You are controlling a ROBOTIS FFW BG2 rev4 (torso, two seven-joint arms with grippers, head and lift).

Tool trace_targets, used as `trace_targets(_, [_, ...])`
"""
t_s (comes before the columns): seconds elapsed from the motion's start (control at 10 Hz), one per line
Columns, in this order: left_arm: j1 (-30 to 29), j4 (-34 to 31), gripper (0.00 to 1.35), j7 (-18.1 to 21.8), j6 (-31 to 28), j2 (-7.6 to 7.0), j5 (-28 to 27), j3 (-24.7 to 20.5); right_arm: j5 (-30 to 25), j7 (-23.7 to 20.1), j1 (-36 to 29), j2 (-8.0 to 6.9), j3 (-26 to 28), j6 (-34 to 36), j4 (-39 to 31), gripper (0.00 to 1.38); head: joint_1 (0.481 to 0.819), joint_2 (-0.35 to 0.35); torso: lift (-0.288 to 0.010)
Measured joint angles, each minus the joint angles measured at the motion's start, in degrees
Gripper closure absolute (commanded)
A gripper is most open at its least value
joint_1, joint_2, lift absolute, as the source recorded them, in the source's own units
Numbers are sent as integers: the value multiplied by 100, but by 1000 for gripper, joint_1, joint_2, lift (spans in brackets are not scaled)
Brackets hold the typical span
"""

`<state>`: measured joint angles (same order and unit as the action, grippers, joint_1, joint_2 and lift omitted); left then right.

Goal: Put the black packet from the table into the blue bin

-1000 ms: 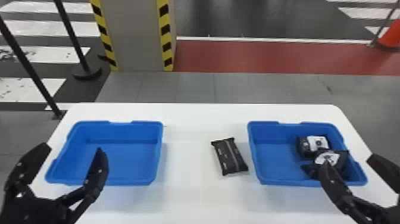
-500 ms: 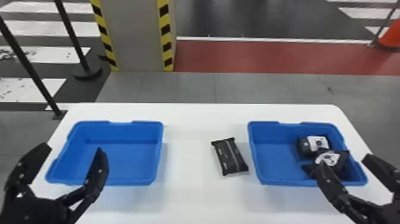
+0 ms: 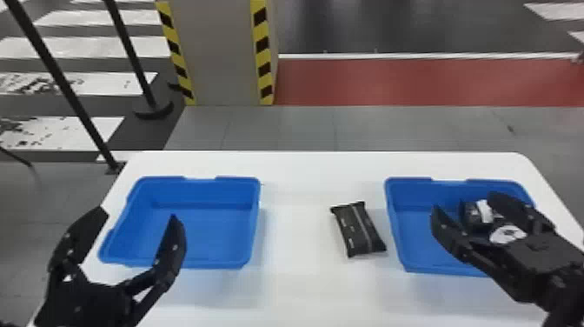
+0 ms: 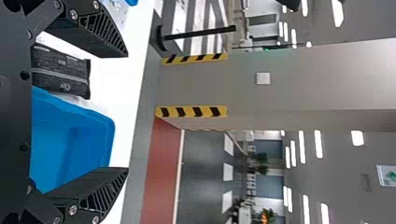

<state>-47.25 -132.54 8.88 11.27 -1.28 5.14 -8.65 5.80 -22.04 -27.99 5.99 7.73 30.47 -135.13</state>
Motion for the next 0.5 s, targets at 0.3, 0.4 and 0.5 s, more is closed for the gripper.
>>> trace_targets(0.3, [0, 0, 114, 0, -100, -3, 0, 33, -260, -510, 1590, 329, -669, 1565, 1077, 157, 695, 119, -110])
trace_targets(0.4, [0, 0, 114, 0, -105, 1, 0, 32, -336, -586, 1948, 363, -895, 1794, 1371, 157, 695, 137, -110])
trace_targets(0.5, [3, 0, 114, 0, -106, 4, -5, 33, -359, -662, 2305, 391, -1146, 2016, 1676, 157, 695, 159, -110])
